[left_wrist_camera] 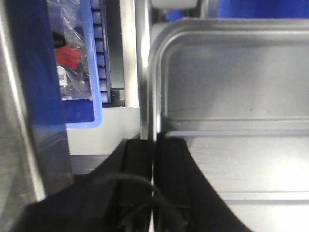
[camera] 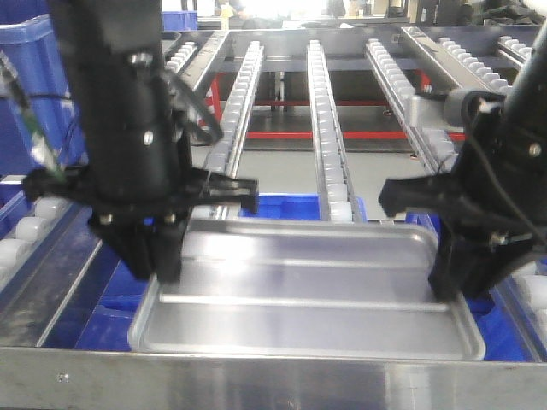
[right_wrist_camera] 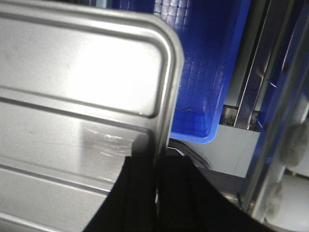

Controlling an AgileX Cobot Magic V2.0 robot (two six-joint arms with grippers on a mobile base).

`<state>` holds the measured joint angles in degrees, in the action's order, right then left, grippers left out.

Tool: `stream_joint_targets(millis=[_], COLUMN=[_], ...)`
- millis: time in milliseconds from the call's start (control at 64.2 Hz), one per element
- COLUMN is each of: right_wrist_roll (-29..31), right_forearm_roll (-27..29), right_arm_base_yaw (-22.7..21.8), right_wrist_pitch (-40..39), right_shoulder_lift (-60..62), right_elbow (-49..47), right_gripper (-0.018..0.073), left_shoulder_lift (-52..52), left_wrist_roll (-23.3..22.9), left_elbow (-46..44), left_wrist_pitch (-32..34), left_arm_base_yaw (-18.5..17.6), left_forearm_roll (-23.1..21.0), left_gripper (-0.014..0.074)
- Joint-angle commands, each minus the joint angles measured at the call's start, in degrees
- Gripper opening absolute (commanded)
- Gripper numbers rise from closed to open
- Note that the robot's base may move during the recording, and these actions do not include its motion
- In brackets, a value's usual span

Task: Grab silver tray and stack on right shelf
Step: 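Close both grippers on the tray edges and lift it up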

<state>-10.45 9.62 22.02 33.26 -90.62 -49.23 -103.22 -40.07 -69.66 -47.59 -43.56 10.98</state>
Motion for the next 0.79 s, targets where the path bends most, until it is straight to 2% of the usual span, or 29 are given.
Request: stream_joint_targets(millis=[0,156,265,436,623,779], right_wrist_roll=[1.2,1.1,1.0,1.0,1.0,1.0], right_forearm_roll=[-1.9,-2.7,-2.7,-2.8,-2.9,-2.9], right_arm_base_yaw=[-0.2,-0.2,-0.2,-0.2,-0.2,-0.2], right_wrist_pitch=[1.6,7.1,9.5,14.8,15.9,15.9], right_shoulder_lift=[4.2,8.6,12.7,18.8,21.3,21.3], right_elbow=[-4.5,-8.7,-9.3,-9.3,-9.3,-9.3], right_gripper=[0.0056,0.0056,0.0056,0.0056,0.0056,0.0056], left_shoulder_lift=[4.1,8.2,11.6,16.7,18.8,18.8], left_wrist_roll=[0.4,1.2,2.7,2.7,2.7,2.7], left_elbow=[-4.7,-8.4,-8.9,-8.9,-8.9,-8.8], left_wrist_pitch=[-1.6,-4.6,-7.0,-11.5,-11.7,-11.6], left_arm_base_yaw=[-0.4,-0.4,-0.4,-1.8,-4.1,-4.3], left_forearm_roll=[1.7,1.7,1.6,1.7,1.8,1.8], left_gripper=[-0.0099,-0.0099,-0.0099,-0.0099,-0.0100,-0.0101])
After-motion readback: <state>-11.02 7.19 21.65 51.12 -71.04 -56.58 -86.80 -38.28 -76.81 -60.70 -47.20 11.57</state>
